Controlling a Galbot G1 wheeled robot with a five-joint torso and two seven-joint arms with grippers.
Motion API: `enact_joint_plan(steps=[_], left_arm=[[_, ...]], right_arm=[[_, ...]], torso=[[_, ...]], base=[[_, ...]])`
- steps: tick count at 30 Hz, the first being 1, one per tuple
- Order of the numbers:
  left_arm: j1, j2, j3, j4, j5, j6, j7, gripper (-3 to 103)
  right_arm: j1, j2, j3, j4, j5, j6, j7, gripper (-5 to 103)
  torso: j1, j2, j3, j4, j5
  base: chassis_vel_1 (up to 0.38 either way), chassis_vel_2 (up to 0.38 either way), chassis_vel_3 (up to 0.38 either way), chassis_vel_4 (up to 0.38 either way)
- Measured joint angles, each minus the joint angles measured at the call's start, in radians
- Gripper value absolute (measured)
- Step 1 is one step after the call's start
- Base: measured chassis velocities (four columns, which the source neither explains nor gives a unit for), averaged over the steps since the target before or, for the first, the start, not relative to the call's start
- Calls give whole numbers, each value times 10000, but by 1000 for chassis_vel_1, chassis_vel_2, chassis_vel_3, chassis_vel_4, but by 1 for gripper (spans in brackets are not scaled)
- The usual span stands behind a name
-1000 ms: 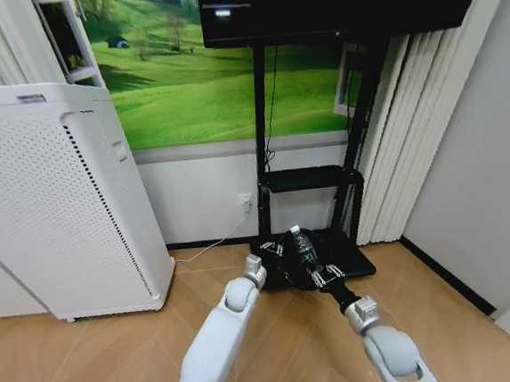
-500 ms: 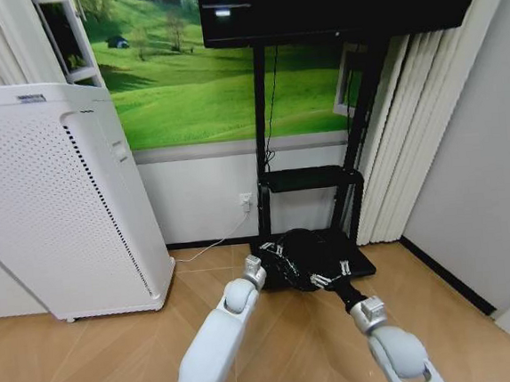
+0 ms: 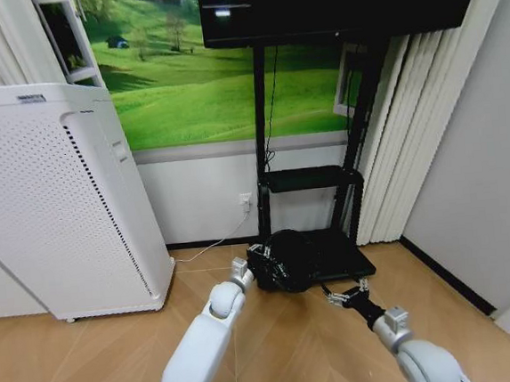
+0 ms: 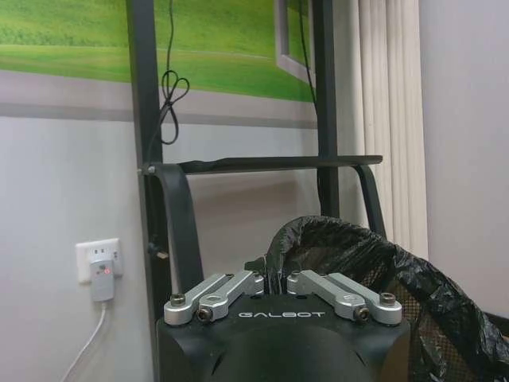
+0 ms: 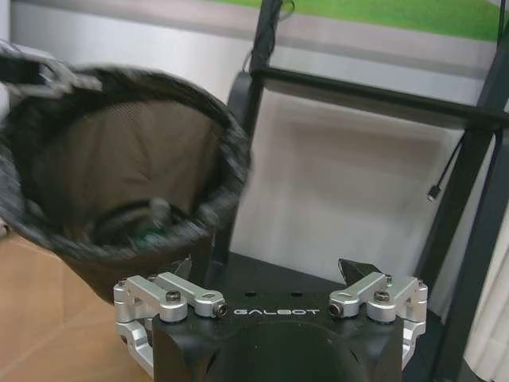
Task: Pick up the trash bin and place the garbage on the floor into it.
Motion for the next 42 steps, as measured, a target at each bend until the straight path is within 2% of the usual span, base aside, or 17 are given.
enact_joint_plan(steps=[10,21,42], left_arm=[[325,376,-246,-335,-64,99,-6,7],[338,106,-156,-265,1,104,-3,7],[330,327,-180,-280,-65,90,35,7]], right_arm=[[179,-89,-119,-456,86,30,-279,100],[158,-150,-167,-446,-49,111,-476,100],[107,71,-132,-372,-206,23,-560,100]], torso=[[0,-1,0,0,-1],[0,-1,0,-3,-1],[0,-1,-1,2,-3]], base=[[0,0,0,0],[-6,-4,4,6],[-48,-48,47,45]])
